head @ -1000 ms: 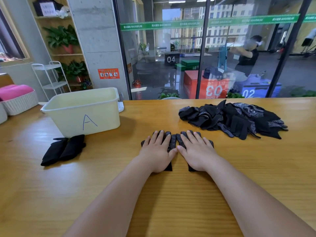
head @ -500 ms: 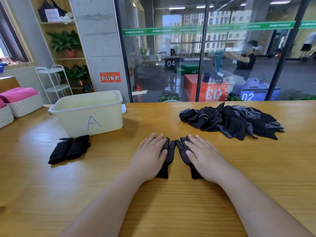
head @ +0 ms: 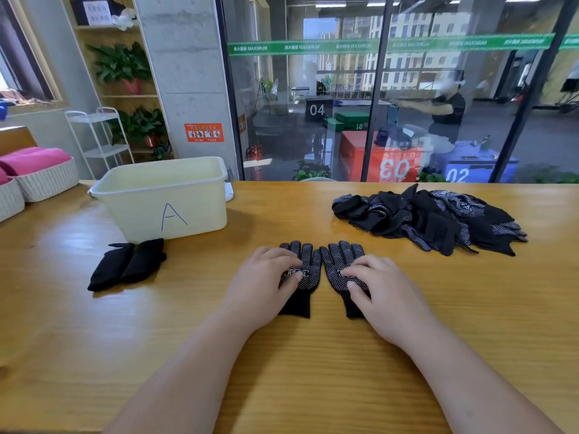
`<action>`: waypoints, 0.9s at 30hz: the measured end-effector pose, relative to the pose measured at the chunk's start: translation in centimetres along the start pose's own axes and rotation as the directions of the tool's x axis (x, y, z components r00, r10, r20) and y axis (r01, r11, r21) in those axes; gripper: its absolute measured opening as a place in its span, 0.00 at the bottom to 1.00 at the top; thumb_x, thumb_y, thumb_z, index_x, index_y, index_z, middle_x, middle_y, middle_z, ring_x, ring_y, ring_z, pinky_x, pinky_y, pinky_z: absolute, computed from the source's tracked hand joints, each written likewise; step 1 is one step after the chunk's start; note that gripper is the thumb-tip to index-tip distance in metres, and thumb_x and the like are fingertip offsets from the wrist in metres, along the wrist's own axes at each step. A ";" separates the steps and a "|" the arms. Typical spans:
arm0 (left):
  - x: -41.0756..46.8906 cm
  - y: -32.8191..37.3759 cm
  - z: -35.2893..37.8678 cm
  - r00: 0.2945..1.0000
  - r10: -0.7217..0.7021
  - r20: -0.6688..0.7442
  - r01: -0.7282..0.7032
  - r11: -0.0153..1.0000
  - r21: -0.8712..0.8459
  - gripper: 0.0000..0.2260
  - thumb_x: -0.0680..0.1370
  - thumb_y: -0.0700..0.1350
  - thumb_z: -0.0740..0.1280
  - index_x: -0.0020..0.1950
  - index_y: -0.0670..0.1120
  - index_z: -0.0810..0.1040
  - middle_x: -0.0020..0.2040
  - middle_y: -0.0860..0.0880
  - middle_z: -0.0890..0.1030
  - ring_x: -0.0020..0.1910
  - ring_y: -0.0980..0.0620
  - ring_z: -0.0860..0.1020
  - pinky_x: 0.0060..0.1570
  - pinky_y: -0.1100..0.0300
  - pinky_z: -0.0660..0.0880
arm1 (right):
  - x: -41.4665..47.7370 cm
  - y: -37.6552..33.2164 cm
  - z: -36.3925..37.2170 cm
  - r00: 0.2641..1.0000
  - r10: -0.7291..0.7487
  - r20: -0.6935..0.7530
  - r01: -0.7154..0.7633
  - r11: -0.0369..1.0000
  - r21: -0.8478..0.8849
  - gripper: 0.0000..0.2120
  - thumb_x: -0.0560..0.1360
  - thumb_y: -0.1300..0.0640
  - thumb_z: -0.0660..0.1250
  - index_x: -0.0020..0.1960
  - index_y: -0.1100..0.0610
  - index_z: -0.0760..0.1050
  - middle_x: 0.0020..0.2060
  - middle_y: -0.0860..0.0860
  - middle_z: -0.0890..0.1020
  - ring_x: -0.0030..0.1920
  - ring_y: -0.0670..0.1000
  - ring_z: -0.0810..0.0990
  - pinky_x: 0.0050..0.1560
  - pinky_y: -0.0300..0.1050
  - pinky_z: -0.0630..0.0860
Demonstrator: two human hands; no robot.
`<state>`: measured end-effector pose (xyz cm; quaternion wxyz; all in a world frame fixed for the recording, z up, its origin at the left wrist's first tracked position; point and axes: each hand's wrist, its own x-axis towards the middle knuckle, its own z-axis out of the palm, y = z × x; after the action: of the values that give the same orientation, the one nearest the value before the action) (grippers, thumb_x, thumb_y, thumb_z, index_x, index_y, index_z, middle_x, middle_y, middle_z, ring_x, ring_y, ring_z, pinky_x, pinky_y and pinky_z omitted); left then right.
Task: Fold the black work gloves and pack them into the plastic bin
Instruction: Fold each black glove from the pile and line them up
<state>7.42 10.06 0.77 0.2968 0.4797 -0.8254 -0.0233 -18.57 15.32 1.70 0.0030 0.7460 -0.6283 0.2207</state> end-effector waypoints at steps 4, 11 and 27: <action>0.0 -0.8 -0.2 0.997 -0.058 0.047 0.056 0.998 0.036 0.08 0.81 0.59 0.71 0.53 0.58 0.85 0.52 0.62 0.79 0.55 0.55 0.73 0.59 0.51 0.73 | 0.1 -0.2 0.6 0.999 0.023 0.039 -0.020 0.997 -0.075 0.14 0.84 0.45 0.62 0.67 0.40 0.80 0.58 0.36 0.74 0.62 0.43 0.70 0.56 0.43 0.73; 0.0 -0.6 -0.1 0.996 -0.072 0.048 0.068 0.994 0.084 0.09 0.82 0.57 0.69 0.59 0.57 0.84 0.57 0.60 0.78 0.61 0.53 0.74 0.61 0.52 0.71 | 0.1 -0.3 1.1 0.997 -0.022 0.080 0.027 0.998 -0.054 0.19 0.85 0.44 0.60 0.74 0.42 0.76 0.68 0.38 0.73 0.71 0.45 0.68 0.69 0.49 0.71; -0.1 0.3 -0.3 0.999 -0.040 0.038 0.039 0.999 0.011 0.04 0.81 0.56 0.71 0.51 0.58 0.84 0.46 0.60 0.78 0.47 0.58 0.76 0.47 0.56 0.75 | -0.1 -0.6 -0.7 0.972 0.214 -0.093 -0.219 0.974 -0.049 0.04 0.80 0.47 0.66 0.48 0.40 0.79 0.42 0.40 0.74 0.48 0.46 0.72 0.44 0.46 0.73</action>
<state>7.37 10.44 1.10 0.2783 0.4968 -0.8213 -0.0341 -18.22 15.69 2.47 0.0283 0.6623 -0.7115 0.2332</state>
